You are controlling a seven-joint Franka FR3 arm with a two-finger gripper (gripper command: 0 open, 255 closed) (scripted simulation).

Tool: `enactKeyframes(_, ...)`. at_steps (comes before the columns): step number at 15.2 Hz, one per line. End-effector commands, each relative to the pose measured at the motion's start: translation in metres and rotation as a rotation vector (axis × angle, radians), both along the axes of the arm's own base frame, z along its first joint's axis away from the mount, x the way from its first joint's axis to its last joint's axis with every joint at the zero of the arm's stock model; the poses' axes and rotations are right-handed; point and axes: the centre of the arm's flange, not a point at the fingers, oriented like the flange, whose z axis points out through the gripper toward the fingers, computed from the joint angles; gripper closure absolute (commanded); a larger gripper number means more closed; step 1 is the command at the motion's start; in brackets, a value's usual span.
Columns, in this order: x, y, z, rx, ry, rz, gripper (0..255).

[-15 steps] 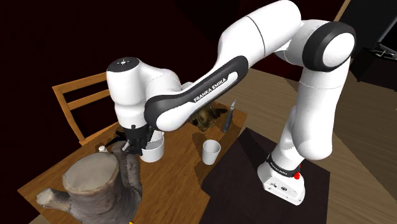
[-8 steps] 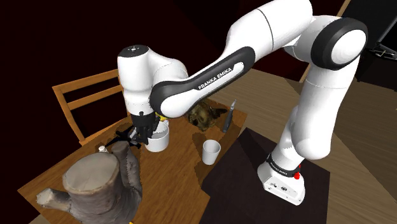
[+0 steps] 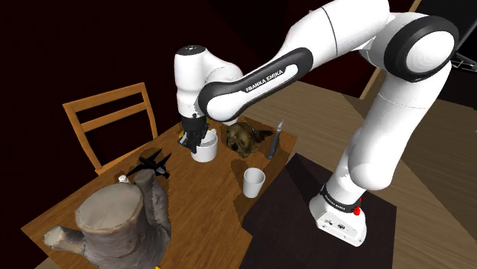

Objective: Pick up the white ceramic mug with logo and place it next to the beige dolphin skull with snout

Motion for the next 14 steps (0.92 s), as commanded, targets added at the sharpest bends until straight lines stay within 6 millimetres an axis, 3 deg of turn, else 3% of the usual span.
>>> enactKeyframes(1,0.008,-0.026,0.000,0.000,0.000,0.001,255)
enactKeyframes(14,0.055,-0.191,0.000,0.000,0.000,0.001,255)
